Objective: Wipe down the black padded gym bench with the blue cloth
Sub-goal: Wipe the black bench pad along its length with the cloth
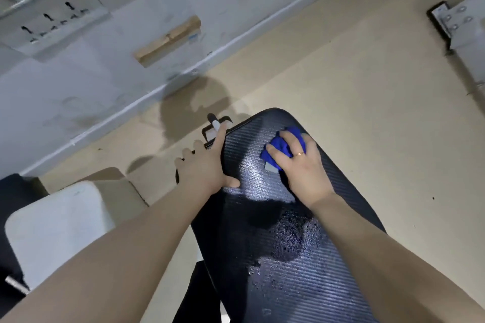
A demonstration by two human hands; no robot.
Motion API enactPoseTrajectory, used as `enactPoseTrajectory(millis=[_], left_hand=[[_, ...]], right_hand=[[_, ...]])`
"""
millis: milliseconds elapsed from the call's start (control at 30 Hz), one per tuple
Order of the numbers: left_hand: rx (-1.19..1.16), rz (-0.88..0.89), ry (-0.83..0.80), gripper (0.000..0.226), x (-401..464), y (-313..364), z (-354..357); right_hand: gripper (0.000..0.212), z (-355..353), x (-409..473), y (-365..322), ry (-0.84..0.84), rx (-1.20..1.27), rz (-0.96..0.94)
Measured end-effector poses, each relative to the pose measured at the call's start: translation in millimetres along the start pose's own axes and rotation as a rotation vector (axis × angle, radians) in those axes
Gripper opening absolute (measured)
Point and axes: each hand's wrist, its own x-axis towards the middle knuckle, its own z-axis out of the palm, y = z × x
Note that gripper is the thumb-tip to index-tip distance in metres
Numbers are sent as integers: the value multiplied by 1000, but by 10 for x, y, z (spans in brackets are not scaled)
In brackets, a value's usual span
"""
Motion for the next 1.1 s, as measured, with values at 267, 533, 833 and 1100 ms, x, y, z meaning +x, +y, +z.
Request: enactPoseTrajectory(millis=[267,533,833,1100], left_hand=[[15,-11,73,126,-13,28,39],[9,-11,210,118,-111,230,122],[-65,28,222,112,-137,166,185],[1,77,272,106,-154,97,247]], right_hand=[[72,66,170,101,49,-25,-31],[52,1,308,81,41,32,-29],[56,-42,-250,375,49,22,-53],[52,59,367,10,104,67,70]])
